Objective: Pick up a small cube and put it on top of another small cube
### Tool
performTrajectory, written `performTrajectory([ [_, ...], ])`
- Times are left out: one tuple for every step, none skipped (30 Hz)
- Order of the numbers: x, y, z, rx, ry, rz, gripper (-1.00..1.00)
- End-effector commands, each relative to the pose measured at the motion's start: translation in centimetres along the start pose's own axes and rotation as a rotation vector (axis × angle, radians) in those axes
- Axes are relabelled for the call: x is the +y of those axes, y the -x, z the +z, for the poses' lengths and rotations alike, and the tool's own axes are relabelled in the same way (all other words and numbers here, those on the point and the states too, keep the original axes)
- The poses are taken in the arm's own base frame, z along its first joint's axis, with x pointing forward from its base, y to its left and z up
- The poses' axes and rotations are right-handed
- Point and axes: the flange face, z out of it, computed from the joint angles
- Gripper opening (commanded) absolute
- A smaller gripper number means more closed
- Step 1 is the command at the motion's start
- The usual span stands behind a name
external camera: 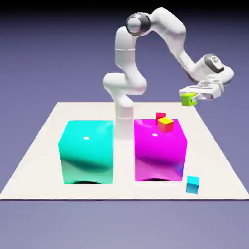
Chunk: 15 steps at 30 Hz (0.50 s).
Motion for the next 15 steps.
performTrajectory([
  [-0.1,-0.1,0.5,-0.016,-0.01,-0.02,-1.0],
  [-0.3,-0.3,1.1,-0.037,-0.024,-0.04,-1.0],
  [-0.5,-0.5,1.7,-0.059,-0.036,-0.062,-1.0],
  [-0.7,-0.7,2.4,-0.082,-0.047,-0.084,-1.0],
  [-1.0,-0.9,3.0,-0.105,-0.057,-0.108,-1.0],
  [-1.3,-1.2,3.6,-0.129,-0.066,-0.133,-1.0],
  [-1.7,-1.5,4.3,-0.153,-0.074,-0.158,-1.0],
  [-1.7,-1.5,4.3,-0.153,-0.074,-0.158,-1.0],
  [-2.2,-1.6,5.8,-0.153,-0.072,-0.156,-1.0],
  [-2.7,-1.7,7.3,-0.153,-0.072,-0.156,-1.0],
  [-3.3,-1.8,8.8,-0.153,-0.073,-0.157,-1.0],
  [-3.6,-1.8,9.7,-0.153,-0.074,-0.158,-1.0],
  [-3.6,-1.8,9.7,-0.153,-0.074,-0.158,1.0],
  [-3.6,-1.8,9.7,-0.153,-0.074,-0.158,1.0],
  [-3.1,-1.8,8.2,-0.153,-0.072,-0.156,1.0],
])
